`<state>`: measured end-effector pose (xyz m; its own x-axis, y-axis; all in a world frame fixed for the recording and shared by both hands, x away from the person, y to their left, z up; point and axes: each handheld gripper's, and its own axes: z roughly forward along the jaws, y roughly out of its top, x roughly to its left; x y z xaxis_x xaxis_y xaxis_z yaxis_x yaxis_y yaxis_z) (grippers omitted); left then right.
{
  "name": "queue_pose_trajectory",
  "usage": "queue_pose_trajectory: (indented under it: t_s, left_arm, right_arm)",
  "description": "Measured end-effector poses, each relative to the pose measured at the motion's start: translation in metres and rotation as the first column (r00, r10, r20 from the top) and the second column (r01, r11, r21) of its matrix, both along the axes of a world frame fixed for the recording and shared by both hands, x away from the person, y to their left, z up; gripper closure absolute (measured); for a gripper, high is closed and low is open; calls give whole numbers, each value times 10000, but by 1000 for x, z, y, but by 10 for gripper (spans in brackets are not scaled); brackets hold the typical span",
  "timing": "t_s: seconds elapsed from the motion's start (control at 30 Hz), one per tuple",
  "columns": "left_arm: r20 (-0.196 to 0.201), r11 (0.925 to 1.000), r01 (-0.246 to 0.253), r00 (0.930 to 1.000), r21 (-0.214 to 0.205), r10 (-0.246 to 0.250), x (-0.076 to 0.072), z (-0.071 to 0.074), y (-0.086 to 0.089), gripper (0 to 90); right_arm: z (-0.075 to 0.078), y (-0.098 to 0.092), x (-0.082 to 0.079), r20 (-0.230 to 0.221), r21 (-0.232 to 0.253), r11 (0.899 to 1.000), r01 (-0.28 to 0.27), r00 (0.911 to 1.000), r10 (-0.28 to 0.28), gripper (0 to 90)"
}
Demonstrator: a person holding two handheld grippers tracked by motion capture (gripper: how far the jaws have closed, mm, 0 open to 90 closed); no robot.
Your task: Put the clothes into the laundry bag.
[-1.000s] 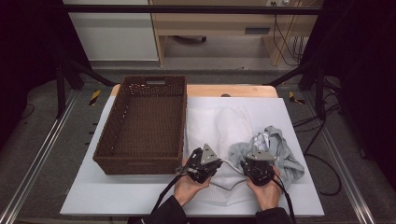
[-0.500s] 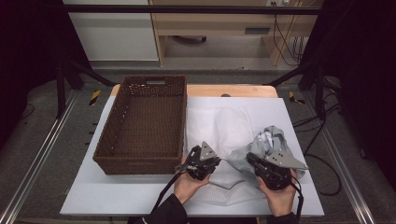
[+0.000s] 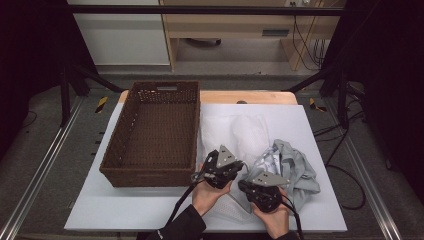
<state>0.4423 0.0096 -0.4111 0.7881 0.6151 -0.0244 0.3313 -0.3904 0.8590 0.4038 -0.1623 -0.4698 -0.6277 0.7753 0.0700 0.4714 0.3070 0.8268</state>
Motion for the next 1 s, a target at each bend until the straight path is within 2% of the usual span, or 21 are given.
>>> queue_pose_trajectory:
  t_s: [0.07, 0.17, 0.27, 0.33, 0.37, 0.43, 0.5, 0.53, 0.57, 0.6, 0.63, 0.7, 0.73, 0.8, 0.83, 0.87, 0.93, 1.0]
  left_arm:
    - [-46, 10000, 20, 10000, 31, -20, 0, -3, 1, 886]
    - [-202, 10000, -43, 9998, 21, 43, 3, -9, 5, 886]
    - [-292, 9999, -115, 9995, -17, 115, 4, -11, 11, 885]
    - [-287, 9999, -134, 9995, 0, 134, 4, -12, 13, 885]
    - [-283, 9999, -126, 9995, 21, 127, 4, -13, 15, 885]
    - [-284, 9999, -133, 9995, 67, 135, 4, -14, 15, 885]
    - [-273, 9999, -111, 9996, 106, 114, 3, -15, 16, 885]
    - [-280, 9999, -102, 9996, 107, 105, 3, -16, 16, 885]
    - [-295, 9999, -90, 9995, 131, 94, 4, -16, 16, 885]
    - [-322, 9999, -67, 9995, 124, 71, 4, -17, 15, 885]
    - [-368, 9999, -54, 9993, 133, 59, 5, -17, 15, 885]
    - [-391, 9998, -43, 9992, 202, 50, 5, -18, 14, 885]
    - [-399, 9996, -29, 9992, 264, 39, 4, -18, 14, 885]
    - [-354, 9993, -65, 9993, 361, 78, 4, -19, 13, 885]
    - [-340, 9993, -62, 9994, 370, 74, 4, -19, 13, 885]
    - [-323, 9993, -89, 9994, 363, 101, 5, -19, 13, 886]
    - [-322, 9993, -111, 9994, 357, 123, 5, -18, 14, 886]
    - [-288, 9993, -150, 9995, 335, 160, 6, -17, 14, 886]
  right_arm:
    - [-7, 0, 7, -236, -236, 9993, 304, 9992, -310, 840]
    - [-12, 2, 9, -518, -469, 9985, 267, 9982, -291, 774]
    - [-3, -1, 4, -335, -221, 9997, 79, 9994, -86, 705]
    - [12, -7, -2, 251, 95, 9998, 151, 9996, -154, 629]
    - [20, -12, -5, 616, 143, 9994, 318, 9976, -326, 578]
    - [36, -23, -8, 1293, 221, 9961, 856, 9877, -877, 509]
    - [45, -35, -7, 1687, 122, 9844, 1754, 9700, -1750, 441]
    - [46, -42, -4, 1582, -11, 9771, 2127, 9649, -2099, 409]
    - [44, -45, -1, 1367, -17, 9739, 2272, 9648, -2248, 387]
    - [38, -48, 4, 986, 10, 9748, 2231, 9700, -2221, 378]
    - [31, -48, 8, 833, -91, 9771, 2126, 9739, -2111, 383]
    - [18, -45, 16, 661, -593, 9750, 2139, 9755, -2100, 454]
    - [14, -43, 19, 596, -751, 9758, 2055, 9777, -2013, 515]
    - [10, -42, 23, 372, -955, 9758, 1965, 9803, -1938, 707]
    - [12, -42, 23, 184, -826, 9780, 1917, 9815, -1908, 813]
    - [14, -44, 23, 83, -712, 9809, 1812, 9834, -1810, 867]
    - [23, -47, 19, 302, -573, 9822, 1788, 9837, -1773, 885]
    - [37, -50, 12, 655, -84, 9883, 1524, 9863, -1515, 887]
